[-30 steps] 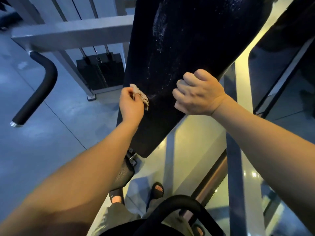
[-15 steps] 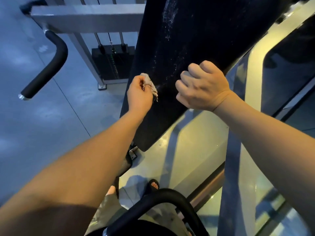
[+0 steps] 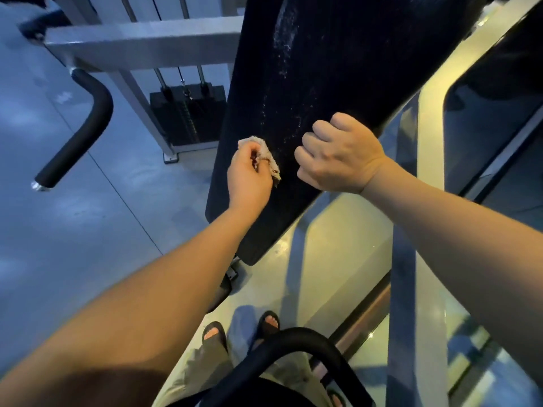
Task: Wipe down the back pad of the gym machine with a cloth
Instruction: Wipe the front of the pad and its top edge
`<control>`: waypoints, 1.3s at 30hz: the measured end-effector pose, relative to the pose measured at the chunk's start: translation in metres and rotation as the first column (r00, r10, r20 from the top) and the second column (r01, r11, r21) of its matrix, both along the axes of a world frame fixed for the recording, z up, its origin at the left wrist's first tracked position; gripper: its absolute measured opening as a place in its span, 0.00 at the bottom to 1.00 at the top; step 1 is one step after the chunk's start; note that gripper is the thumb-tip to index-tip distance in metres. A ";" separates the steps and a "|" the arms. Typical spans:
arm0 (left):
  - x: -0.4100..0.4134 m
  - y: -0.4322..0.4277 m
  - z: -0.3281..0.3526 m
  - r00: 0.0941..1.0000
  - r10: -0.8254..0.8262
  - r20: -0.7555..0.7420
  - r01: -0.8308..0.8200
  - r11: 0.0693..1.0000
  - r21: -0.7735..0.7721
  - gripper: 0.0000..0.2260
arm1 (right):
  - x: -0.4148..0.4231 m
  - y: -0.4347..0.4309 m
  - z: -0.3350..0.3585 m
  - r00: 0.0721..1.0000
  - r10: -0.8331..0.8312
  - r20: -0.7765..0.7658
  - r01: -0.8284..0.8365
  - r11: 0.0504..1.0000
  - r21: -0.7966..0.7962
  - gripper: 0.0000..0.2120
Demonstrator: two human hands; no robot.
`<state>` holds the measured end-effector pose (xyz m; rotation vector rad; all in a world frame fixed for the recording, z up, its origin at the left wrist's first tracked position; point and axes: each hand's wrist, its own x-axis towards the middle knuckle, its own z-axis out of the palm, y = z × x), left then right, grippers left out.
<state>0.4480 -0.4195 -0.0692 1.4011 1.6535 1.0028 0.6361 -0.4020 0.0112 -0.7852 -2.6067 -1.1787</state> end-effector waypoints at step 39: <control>-0.013 0.000 0.004 0.945 -0.277 -0.173 0.310 0.926 0.215 0.13 | -0.009 -0.005 -0.003 0.973 -0.189 0.134 0.186 0.982 0.034 0.17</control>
